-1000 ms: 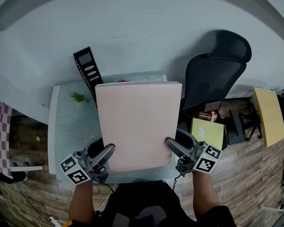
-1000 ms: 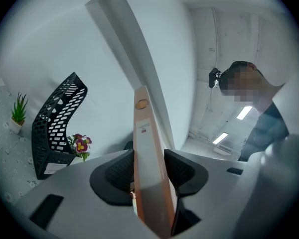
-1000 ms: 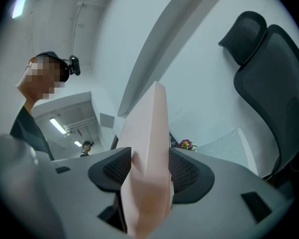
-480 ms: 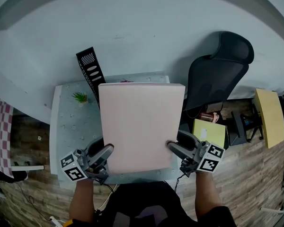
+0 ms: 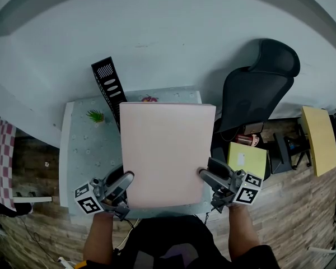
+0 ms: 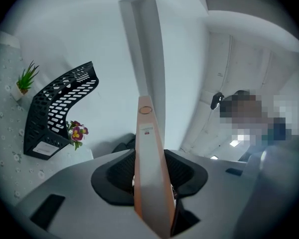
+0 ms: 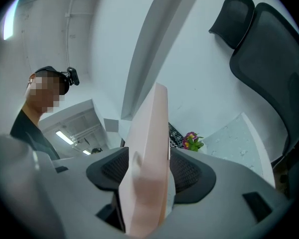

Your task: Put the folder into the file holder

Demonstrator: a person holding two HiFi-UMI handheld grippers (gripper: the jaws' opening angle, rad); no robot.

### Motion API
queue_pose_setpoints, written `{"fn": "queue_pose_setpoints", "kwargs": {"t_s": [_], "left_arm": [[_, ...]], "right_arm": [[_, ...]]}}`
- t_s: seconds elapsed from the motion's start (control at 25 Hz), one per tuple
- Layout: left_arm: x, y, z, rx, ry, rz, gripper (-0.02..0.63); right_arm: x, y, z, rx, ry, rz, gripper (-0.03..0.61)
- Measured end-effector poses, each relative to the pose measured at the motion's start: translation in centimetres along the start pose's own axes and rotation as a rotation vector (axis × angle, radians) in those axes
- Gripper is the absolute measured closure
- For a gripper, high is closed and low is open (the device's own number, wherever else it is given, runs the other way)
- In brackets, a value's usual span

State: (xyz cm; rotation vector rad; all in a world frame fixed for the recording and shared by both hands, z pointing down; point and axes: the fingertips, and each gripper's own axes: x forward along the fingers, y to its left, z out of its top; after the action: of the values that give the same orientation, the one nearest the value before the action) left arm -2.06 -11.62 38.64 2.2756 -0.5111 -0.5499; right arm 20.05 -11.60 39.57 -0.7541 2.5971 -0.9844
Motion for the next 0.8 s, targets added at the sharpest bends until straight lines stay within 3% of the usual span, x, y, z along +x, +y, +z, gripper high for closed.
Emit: {"fn": "queue_pose_setpoints", "kwargs": {"t_s": [0.32, 0.8], "left_arm": [[-0.2, -0.6, -1.1, -0.04, -0.001, -0.018, 0.436], [0.3, -1.8, -2.6, -0.027, 0.047, -0.043, 0.436]], "right_arm": [[-0.3, 0.6, -0.5, 0.023, 0.019, 0.023, 0.279], [1.2, 3.0, -1.8, 0.022, 0.09, 0.099, 0.279]]}}
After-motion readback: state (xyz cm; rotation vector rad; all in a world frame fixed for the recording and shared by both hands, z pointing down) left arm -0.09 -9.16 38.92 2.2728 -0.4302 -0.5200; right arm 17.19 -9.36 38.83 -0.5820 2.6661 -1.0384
